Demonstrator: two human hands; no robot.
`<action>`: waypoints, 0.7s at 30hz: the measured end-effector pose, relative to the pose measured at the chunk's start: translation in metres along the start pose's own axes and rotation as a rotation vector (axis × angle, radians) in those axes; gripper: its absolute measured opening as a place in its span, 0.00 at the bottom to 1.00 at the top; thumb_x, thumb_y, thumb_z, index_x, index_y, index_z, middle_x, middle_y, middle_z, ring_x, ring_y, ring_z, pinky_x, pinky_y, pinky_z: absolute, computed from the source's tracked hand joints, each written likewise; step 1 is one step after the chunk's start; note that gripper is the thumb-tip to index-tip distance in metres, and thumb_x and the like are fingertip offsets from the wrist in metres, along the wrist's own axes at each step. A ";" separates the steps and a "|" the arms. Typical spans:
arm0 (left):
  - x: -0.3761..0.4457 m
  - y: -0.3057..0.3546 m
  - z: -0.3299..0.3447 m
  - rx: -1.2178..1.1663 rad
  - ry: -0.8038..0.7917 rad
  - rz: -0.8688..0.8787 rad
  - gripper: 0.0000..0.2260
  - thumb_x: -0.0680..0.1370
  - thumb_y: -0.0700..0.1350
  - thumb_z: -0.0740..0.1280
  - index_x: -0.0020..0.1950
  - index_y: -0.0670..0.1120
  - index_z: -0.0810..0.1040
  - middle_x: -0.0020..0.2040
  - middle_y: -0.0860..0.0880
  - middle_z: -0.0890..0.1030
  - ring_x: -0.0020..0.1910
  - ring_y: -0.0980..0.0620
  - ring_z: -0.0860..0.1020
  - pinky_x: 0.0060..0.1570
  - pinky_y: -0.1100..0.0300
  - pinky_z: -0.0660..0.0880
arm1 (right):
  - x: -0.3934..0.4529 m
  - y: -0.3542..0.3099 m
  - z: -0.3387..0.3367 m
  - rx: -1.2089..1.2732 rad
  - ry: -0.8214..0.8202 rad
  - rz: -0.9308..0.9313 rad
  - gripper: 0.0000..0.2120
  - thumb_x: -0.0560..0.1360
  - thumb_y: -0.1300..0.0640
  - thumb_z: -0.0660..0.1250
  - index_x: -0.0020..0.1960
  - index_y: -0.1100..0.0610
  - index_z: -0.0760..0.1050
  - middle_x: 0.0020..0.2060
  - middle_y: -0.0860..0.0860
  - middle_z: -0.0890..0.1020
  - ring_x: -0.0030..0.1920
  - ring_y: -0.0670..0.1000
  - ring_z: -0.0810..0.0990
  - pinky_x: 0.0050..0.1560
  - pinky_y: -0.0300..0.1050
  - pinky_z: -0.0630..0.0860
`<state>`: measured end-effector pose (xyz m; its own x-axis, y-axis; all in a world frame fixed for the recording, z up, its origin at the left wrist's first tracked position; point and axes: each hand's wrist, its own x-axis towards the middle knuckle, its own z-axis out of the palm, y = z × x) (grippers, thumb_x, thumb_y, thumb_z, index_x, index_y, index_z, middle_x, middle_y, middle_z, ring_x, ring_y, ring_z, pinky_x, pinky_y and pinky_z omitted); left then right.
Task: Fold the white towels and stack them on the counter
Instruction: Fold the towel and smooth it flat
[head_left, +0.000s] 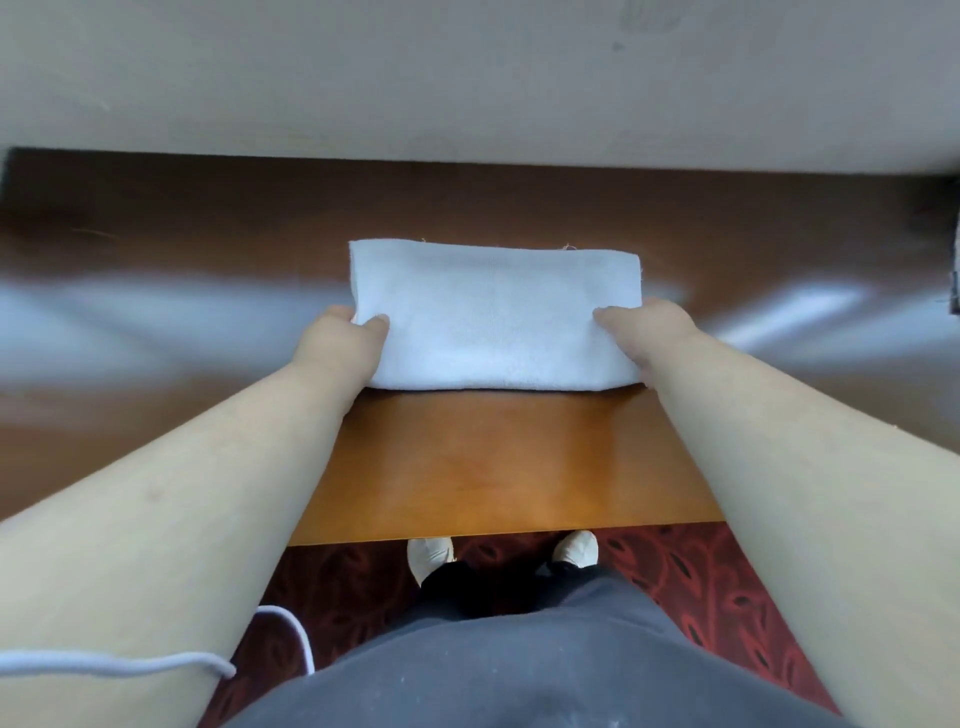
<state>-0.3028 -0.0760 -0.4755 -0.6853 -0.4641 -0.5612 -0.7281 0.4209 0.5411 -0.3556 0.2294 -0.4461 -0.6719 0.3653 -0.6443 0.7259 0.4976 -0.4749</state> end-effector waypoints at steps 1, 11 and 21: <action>-0.002 0.000 0.000 -0.016 0.014 0.024 0.20 0.77 0.56 0.62 0.65 0.47 0.74 0.58 0.47 0.79 0.53 0.43 0.77 0.56 0.52 0.74 | -0.001 0.001 0.000 0.023 0.006 -0.030 0.18 0.71 0.46 0.68 0.58 0.51 0.76 0.52 0.50 0.82 0.51 0.55 0.82 0.57 0.52 0.79; -0.006 -0.001 -0.003 -0.055 0.018 0.144 0.11 0.80 0.48 0.63 0.56 0.62 0.64 0.42 0.51 0.75 0.35 0.54 0.75 0.31 0.61 0.67 | 0.004 0.019 -0.005 -0.105 0.077 -0.303 0.12 0.76 0.57 0.60 0.57 0.45 0.64 0.42 0.48 0.75 0.33 0.49 0.75 0.25 0.39 0.66; -0.036 -0.010 -0.071 -0.061 0.090 0.140 0.22 0.82 0.41 0.56 0.73 0.60 0.69 0.63 0.48 0.76 0.42 0.51 0.78 0.38 0.66 0.71 | -0.025 -0.027 0.003 -0.169 -0.125 -0.521 0.30 0.78 0.59 0.54 0.76 0.36 0.61 0.74 0.41 0.64 0.43 0.43 0.76 0.32 0.38 0.71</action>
<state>-0.2703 -0.1193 -0.4161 -0.7741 -0.4734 -0.4203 -0.6211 0.4394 0.6490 -0.3584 0.2044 -0.4193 -0.9054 -0.0535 -0.4212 0.2621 0.7100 -0.6536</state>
